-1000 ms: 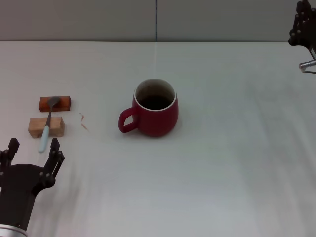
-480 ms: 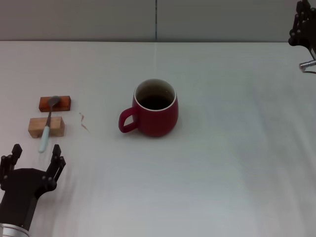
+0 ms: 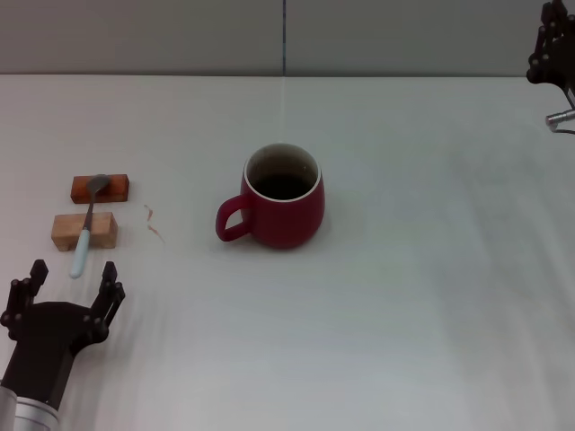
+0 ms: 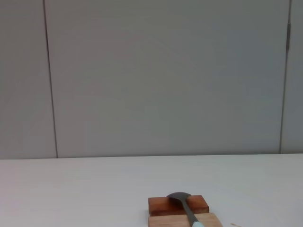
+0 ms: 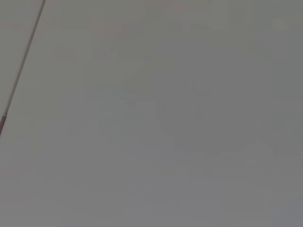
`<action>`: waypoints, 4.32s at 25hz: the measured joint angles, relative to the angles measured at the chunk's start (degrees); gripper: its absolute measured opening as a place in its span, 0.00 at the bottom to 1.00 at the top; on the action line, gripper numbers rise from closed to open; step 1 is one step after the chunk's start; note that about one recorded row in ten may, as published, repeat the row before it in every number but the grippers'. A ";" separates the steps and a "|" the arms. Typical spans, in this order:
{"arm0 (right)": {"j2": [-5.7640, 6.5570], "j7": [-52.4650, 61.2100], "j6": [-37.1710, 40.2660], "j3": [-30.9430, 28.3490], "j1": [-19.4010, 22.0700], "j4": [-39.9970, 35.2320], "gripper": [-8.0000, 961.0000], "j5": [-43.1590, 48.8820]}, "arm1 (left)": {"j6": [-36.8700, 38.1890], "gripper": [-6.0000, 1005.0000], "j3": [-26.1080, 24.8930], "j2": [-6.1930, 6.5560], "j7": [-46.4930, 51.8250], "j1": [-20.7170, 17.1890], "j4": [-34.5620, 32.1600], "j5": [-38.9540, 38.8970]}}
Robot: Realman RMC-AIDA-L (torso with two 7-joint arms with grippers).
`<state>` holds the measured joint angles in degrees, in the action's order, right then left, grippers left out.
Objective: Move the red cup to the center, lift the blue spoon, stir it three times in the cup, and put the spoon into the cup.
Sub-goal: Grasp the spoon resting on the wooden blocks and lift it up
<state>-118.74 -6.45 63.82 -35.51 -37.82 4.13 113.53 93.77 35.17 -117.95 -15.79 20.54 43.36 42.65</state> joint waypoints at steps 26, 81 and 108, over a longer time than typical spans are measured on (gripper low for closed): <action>0.00 0.02 -0.02 0.00 -0.28 0.01 0.04 0.10 | -5.62 0.85 -1.21 -0.44 2.95 1.16 -5.41 0.07; 0.09 -0.26 0.08 0.44 0.64 -0.18 0.04 0.11 | -10.28 0.47 -2.48 -0.70 4.54 2.84 -8.89 0.14; 0.09 -0.47 -0.37 0.53 0.30 0.00 0.04 0.21 | -10.00 0.32 -3.42 -0.62 4.54 2.12 -9.11 1.62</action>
<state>-118.65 -6.92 63.45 -34.98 -37.52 4.13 113.73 83.77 31.75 -118.57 -11.25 22.67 34.26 44.27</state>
